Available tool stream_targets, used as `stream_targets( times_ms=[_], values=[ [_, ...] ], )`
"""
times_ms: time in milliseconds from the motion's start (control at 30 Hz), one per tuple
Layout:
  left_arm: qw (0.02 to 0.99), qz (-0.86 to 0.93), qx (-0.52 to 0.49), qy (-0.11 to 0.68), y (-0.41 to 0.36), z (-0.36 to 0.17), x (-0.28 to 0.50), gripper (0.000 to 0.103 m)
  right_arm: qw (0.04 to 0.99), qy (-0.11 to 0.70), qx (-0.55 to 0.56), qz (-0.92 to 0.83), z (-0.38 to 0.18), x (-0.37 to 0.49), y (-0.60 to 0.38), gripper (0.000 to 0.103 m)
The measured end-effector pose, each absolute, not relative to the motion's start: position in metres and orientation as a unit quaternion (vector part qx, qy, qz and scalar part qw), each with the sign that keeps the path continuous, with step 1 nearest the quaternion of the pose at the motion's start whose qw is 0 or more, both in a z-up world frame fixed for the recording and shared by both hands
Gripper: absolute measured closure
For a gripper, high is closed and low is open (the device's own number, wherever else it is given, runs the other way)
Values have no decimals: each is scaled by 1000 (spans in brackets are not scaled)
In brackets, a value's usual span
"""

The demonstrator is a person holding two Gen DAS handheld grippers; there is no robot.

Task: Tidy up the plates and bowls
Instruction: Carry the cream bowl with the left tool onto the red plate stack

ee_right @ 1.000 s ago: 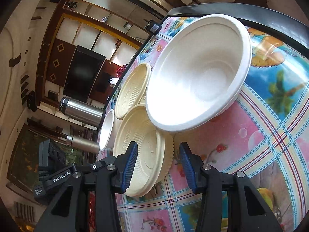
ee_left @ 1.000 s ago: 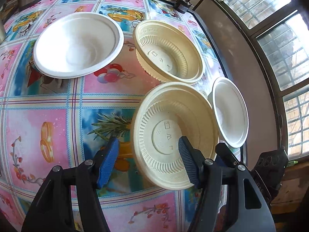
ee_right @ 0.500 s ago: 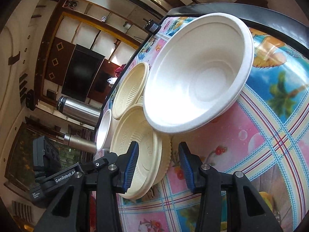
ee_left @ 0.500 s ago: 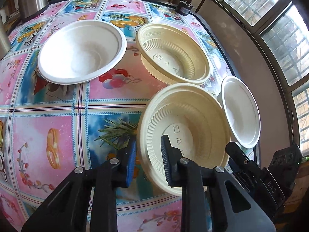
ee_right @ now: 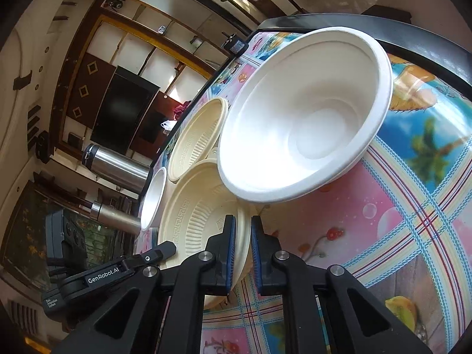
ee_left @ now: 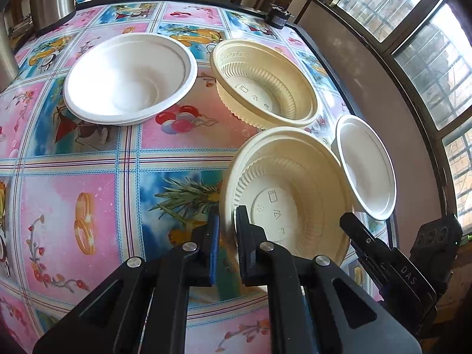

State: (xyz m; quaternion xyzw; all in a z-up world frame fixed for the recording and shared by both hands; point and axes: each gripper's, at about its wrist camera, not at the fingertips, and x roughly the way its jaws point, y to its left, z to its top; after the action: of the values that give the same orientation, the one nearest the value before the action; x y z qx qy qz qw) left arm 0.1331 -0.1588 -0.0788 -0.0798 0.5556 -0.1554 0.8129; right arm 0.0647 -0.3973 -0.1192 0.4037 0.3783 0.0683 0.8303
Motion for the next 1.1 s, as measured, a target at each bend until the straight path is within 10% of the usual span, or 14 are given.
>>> stream_targets(
  times_ms=[1100],
  values=[
    [832,-76,-139,531,19,-80,18,93,830,434,307,166,-113,22,-234,93]
  ],
)
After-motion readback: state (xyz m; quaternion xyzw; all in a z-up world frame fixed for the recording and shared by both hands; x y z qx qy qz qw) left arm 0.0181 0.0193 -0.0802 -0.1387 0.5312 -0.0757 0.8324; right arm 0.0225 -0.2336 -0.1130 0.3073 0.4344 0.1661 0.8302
